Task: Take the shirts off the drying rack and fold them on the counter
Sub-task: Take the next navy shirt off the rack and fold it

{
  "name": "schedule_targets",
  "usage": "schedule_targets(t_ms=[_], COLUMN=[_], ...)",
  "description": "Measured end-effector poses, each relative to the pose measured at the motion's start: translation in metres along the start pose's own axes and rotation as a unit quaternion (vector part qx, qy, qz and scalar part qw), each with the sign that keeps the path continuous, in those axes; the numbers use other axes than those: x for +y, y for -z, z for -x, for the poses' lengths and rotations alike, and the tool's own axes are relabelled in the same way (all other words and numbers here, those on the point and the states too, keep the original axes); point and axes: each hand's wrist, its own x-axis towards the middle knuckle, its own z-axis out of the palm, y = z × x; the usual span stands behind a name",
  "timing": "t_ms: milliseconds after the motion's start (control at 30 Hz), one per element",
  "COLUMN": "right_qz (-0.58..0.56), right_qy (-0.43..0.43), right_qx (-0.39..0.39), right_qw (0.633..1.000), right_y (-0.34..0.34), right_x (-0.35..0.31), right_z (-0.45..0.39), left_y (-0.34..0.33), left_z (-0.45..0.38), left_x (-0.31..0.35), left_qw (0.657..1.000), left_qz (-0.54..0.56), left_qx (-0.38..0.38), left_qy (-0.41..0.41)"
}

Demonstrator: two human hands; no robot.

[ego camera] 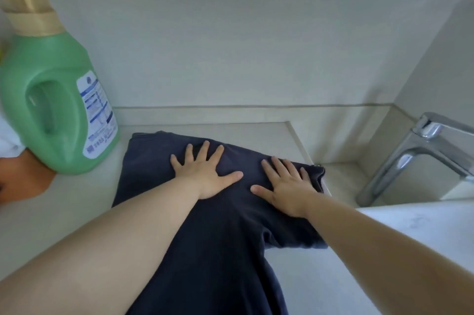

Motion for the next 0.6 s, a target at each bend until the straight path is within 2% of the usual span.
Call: schedule_targets(t_ms=[167,200,267,333,400,467,600], right_qz=[0.026,0.020,0.006,0.021,0.035,0.044,0.028], right_qy=[-0.077,-0.093,-0.114,-0.083,-0.045,-0.058,-0.227], right_qx=[0.014,0.014,0.031,0.029,-0.010,-0.001,0.047], right_qw=[0.997,0.995,0.993,0.996,0.998,0.997,0.972], right_y=[-0.014,-0.009,0.000,0.001,-0.008,-0.016,-0.007], right_x=[0.016,0.015,0.013,0.009,0.006,0.008,0.012], right_z=[-0.002,-0.003,-0.003,0.001,0.008,0.011,0.031], left_y=[0.010,0.010,0.008,-0.002,-0.013,-0.013,0.011], left_z=[-0.004,-0.003,0.005,0.015,0.022,0.021,0.026], left_x=[-0.002,0.000,0.008,0.016,0.021,0.023,0.017], left_qw=[0.998,0.999,0.999,0.996,0.998,1.000,0.995], left_qz=[0.005,0.000,-0.006,0.012,0.001,-0.017,0.041], left_qx=[-0.052,-0.041,0.030,0.083,0.047,0.007,-0.089], left_qy=[0.030,0.035,0.021,-0.015,-0.035,-0.024,-0.036])
